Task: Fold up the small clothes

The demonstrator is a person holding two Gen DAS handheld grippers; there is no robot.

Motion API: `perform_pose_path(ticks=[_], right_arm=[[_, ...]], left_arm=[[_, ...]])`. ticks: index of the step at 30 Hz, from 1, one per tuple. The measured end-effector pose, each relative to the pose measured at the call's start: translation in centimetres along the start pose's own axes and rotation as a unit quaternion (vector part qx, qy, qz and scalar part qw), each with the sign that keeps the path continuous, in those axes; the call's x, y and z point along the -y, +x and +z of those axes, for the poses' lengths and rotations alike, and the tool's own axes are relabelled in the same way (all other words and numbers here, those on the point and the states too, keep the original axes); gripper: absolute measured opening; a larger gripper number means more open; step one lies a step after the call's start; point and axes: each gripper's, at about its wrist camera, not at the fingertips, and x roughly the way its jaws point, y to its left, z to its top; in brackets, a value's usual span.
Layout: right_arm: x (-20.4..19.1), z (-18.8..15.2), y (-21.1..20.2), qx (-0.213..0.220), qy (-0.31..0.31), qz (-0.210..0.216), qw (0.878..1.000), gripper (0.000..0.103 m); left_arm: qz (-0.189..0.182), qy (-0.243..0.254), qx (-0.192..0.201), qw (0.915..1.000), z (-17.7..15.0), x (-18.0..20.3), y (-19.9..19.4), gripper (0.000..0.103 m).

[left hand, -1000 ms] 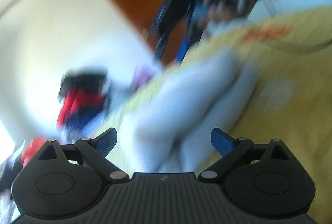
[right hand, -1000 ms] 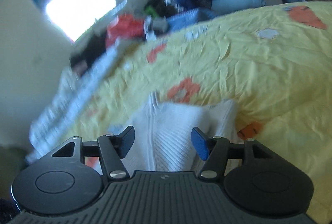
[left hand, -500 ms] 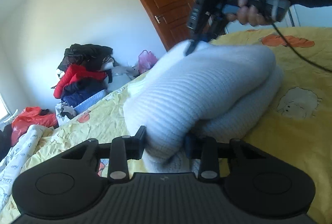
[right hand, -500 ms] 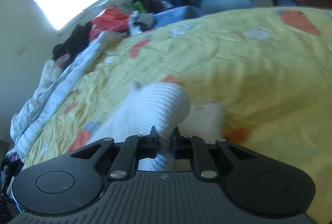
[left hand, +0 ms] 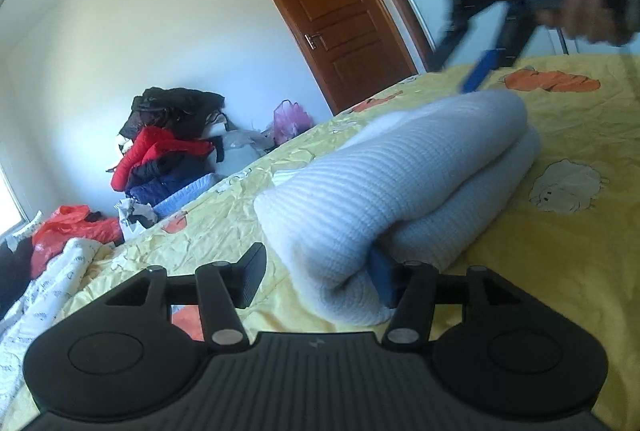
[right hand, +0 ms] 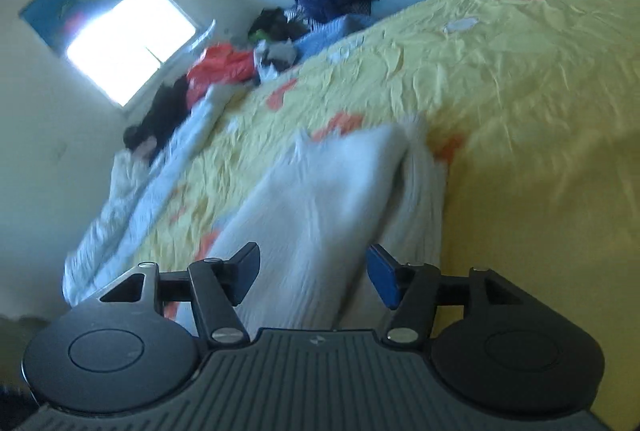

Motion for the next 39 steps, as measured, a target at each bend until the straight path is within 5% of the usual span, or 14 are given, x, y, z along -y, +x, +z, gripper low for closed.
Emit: perform_pose_path(ticks=[6,8,9,11,16,20,24,27,28,30,32,33,34,39], right_arm=[[-1.3,-3.1,1.3,-0.058,0.004,-0.011,0.998,0.067],[-1.8,-3.7,1.8,-0.051,-0.005,-0.015,0.999,0.041],[-2.2,-3.6,1.8,-0.052,-0.018,-0.016,0.998,0.037],[-3.3,-3.6,0.7,-0.040,-0.057,-0.030,0.997,0.028],[-0.4,-5.0,1.0,-0.058,-0.037,-0.039,0.997,0.026],[-1.0,-4.6,0.8,-0.049,-0.024,-0.031,0.998,0.058],[0.2,-2.6,-1.5,0.023,0.037,0.020,0.999,0.093],[2.2,-0.7,-1.1,0.053,0.055,0.034,0.997,0.102],[3.2,-0.1,-0.3,0.046,0.061,0.023,0.997,0.102],[5.1,1.3,2.1,0.030,0.082,-0.003,0.996,0.099],[6.7,2.5,4.4,0.014,0.101,-0.016,0.995,0.098],[7.1,2.8,5.3,0.006,0.106,-0.015,0.994,0.098],[7.5,3.2,6.3,-0.004,0.112,-0.013,0.994,0.098],[7.3,3.7,9.2,-0.035,0.119,0.024,0.992,0.098]], left_arm=[[0.010,0.038,0.003,0.9992,0.2,2.0,1.5,0.056],[0.007,0.057,0.010,0.9983,0.6,2.5,1.7,0.052],[-0.001,0.055,0.018,0.9983,1.0,2.3,1.6,0.036],[-0.027,0.027,0.018,0.9991,1.9,1.3,1.5,0.033],[-0.025,0.030,0.018,0.9991,0.8,2.5,2.0,0.032],[-0.036,0.024,0.018,0.9989,1.0,1.0,0.8,0.040],[-0.047,-0.011,0.037,0.9982,0.3,-3.1,-1.3,0.097],[-0.080,-0.121,0.013,0.9893,0.4,-8.1,-0.2,0.097],[-0.093,-0.185,-0.008,0.9784,0.5,-10.0,1.0,0.096],[-0.147,-0.347,-0.048,0.9250,-0.2,-14.1,4.4,0.096],[-0.203,-0.505,-0.091,0.8339,-2.0,-16.8,9.1,0.096],[-0.222,-0.548,-0.109,0.7991,-2.7,-17.2,11.2,0.096],[-0.235,-0.568,-0.119,0.7800,-2.9,-17.2,13.1,0.096],[-0.278,-0.557,-0.199,0.7568,-1.8,-14.2,19.5,0.095]])
